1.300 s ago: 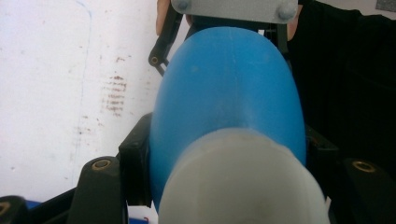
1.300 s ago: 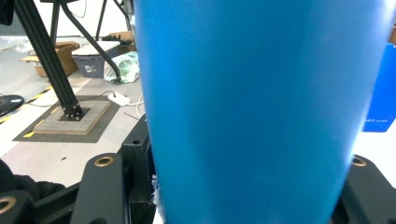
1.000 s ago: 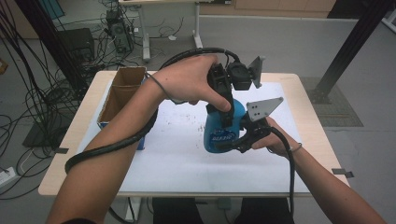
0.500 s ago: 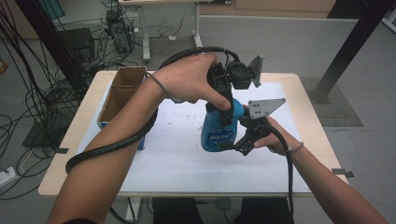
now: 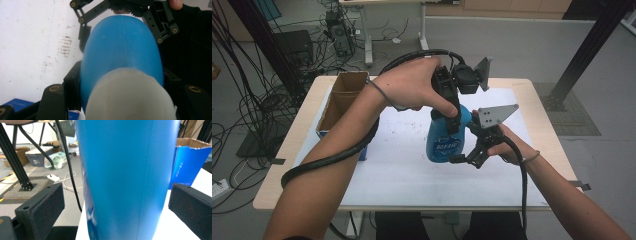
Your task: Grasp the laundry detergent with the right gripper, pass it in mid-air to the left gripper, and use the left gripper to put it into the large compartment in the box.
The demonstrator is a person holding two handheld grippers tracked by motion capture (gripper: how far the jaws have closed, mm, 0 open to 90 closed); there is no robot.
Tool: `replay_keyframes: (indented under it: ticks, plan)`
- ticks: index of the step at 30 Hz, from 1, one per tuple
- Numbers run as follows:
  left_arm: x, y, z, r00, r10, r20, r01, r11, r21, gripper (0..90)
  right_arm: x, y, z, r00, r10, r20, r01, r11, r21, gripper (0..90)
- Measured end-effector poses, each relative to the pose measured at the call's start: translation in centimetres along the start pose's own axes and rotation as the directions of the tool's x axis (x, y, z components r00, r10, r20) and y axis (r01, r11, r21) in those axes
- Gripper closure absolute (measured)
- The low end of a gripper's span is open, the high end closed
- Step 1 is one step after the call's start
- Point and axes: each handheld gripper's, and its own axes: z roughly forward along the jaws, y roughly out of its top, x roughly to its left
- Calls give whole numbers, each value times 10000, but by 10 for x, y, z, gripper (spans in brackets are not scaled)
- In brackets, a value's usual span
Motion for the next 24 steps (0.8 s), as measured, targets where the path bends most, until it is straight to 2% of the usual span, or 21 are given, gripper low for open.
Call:
replay_keyframes:
  ticks: [7, 10, 16, 21, 24]
  plan:
    - [3, -4, -2, 9990, -432, -126, 433, 9990, 58, 376, -4, -2, -10, 9995, 278, 124, -283, 9989, 364, 10]
    - [6, -7, -3, 9977, -666, -93, 667, 9977, 127, 376, -5, -2, -14, 9993, 348, 108, -355, 9973, 647, 12]
    - [8, -13, -7, 9941, -1069, -199, 1070, 9942, 74, 376, -7, -4, -23, 9984, 437, 355, -478, 9913, 1224, 15]
    - [12, -20, -14, 9871, -1545, -412, 1549, 9879, 54, 376, -8, -5, -29, 9972, 598, 457, -677, 9778, 1982, 20]
    - [14, -24, -17, 9836, -1738, -480, 1741, 9847, 17, 376, -9, -5, -31, 9963, 623, 585, -763, 9570, 2797, 24]
